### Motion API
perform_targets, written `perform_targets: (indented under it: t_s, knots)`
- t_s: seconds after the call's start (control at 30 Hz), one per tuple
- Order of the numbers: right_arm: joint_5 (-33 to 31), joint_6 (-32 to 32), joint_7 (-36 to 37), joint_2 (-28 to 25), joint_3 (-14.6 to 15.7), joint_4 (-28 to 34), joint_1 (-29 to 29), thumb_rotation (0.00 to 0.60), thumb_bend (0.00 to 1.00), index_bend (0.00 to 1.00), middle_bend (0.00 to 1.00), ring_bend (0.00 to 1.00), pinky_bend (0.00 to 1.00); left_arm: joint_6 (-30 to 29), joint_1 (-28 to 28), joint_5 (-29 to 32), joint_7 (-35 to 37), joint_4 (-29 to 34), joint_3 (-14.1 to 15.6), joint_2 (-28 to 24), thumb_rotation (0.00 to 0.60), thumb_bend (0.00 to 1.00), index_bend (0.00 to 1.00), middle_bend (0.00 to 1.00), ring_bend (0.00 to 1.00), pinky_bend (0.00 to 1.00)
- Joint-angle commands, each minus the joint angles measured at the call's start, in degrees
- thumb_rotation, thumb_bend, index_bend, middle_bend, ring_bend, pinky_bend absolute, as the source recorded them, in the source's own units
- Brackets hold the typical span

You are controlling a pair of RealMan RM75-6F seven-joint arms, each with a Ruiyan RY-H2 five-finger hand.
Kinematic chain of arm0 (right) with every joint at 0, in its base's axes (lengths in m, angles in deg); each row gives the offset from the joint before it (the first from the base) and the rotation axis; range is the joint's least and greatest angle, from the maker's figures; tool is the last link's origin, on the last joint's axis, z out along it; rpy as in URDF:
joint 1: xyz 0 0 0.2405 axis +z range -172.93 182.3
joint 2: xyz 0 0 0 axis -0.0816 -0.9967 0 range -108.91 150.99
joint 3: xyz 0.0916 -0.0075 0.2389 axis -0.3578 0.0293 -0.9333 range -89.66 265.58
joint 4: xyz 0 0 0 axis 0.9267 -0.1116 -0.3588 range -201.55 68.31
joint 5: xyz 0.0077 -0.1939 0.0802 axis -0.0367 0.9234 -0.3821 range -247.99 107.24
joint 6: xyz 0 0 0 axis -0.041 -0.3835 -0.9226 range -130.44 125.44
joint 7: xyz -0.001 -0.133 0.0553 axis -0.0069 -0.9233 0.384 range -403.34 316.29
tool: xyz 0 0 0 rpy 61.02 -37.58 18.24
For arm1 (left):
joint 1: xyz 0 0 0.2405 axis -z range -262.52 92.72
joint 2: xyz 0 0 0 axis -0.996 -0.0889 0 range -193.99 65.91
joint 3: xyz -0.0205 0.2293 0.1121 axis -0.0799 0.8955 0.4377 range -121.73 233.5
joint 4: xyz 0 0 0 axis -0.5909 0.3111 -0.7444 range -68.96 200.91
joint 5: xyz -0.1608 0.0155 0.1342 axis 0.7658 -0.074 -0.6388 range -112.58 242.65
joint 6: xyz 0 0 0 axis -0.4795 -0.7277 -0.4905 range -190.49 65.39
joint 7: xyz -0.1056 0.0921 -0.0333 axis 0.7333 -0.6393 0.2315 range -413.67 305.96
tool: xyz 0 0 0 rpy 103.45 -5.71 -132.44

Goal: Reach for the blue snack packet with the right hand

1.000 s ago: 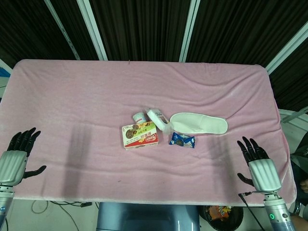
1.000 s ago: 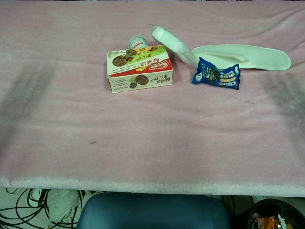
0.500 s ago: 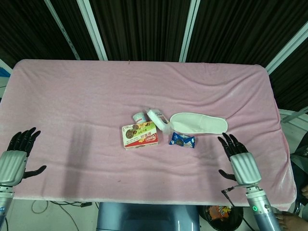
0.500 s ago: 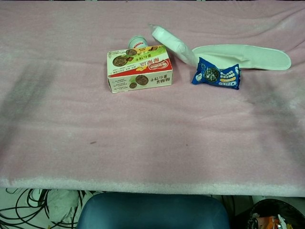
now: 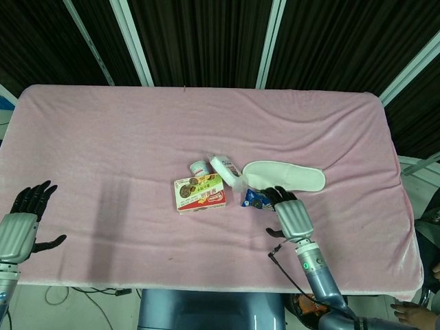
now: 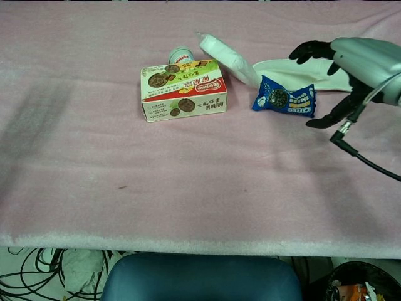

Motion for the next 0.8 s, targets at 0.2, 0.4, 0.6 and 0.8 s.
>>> perform_targets:
  t_s: [0.2,0.4,0.6,0.8]
  knots:
    - [-3.3,2.4,-0.9,6.9,-3.0,-9.0,4.3,0.600,0.21,0.20,0.22,0.16,0.28,1.0,0.3,0.8,1.0,0.4,-0.1,-0.5,0.600,0.00,0.00,0.00,0.00,0.00]
    - [-4.9,3.6,-0.1,9.4,-3.6,-14.0,5.9,0.600,0.22,0.27,0.27,0.22,0.34,1.5,0.4,1.2,1.4,0.7,-0.2,-0.8,0.600,0.00,0.00,0.00,0.00,0.00]
    - [-5.6,4.7,1.4,12.0,-3.1,-18.8,6.6,0.600,0.36,0.53,0.48,0.44,0.53,1.9,0.5,1.8,1.6,0.9,-0.3,-0.9,0.600,0.00,0.00,0.00,0.00,0.00]
    - [-3.4,3.6,5.0,12.9,-2.7,-21.4,7.0,0.600,0.55,0.74,0.66,0.62,0.64,1.9,0.5,2.0,1.5,1.1,-0.3,-0.9,0.600,0.00,0.00,0.00,0.00,0.00]
